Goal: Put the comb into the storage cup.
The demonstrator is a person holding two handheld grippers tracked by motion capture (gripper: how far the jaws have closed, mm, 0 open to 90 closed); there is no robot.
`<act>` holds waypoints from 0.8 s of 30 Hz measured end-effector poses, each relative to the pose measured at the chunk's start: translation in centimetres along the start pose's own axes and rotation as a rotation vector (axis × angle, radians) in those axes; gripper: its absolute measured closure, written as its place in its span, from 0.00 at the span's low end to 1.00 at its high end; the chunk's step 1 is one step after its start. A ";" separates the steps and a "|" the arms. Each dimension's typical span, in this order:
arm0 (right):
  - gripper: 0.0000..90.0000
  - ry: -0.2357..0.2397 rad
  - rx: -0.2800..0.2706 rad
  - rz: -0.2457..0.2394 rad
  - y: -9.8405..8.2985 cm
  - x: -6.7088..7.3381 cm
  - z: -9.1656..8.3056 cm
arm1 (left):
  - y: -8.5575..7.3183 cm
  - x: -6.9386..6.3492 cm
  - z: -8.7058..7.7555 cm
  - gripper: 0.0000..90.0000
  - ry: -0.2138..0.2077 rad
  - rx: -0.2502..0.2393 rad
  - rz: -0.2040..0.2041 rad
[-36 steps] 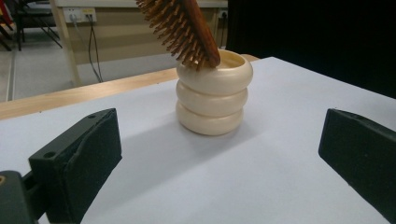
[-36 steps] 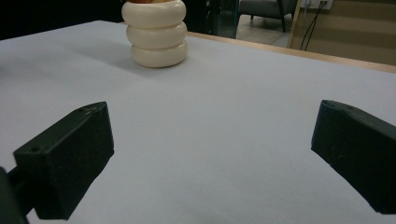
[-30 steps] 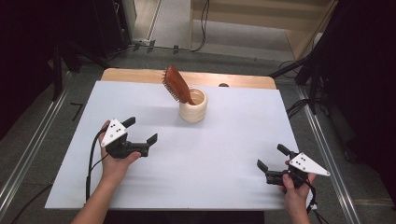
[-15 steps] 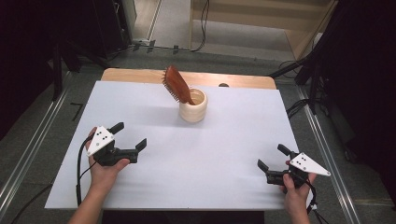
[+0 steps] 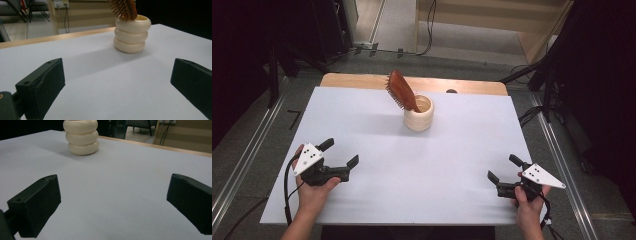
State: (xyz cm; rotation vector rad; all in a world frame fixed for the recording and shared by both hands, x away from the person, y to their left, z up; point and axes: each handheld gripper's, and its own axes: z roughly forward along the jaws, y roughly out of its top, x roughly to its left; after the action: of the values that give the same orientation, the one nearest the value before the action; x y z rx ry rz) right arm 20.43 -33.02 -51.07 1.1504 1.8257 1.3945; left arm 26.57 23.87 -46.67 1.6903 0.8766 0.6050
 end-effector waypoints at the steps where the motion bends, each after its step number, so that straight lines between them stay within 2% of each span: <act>1: 0.00 -0.001 0.001 0.000 0.0 0.0 0.0 | -0.1 0.1 -0.2 0.00 0.006 0.005 0.001; 17: 0.00 -0.004 0.000 -0.001 -0.1 -0.2 0.0 | -1.2 1.3 -2.7 0.00 0.040 0.005 -0.008; 24: 0.00 0.000 0.004 0.005 -0.2 -0.3 0.1 | -1.8 2.1 -3.7 0.00 0.066 0.025 -0.001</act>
State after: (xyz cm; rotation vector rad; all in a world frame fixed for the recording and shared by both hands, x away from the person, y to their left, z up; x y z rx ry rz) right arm 20.58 -33.22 -51.30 1.1576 1.8280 1.3937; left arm 24.55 28.00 -47.41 1.7002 0.9354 0.6554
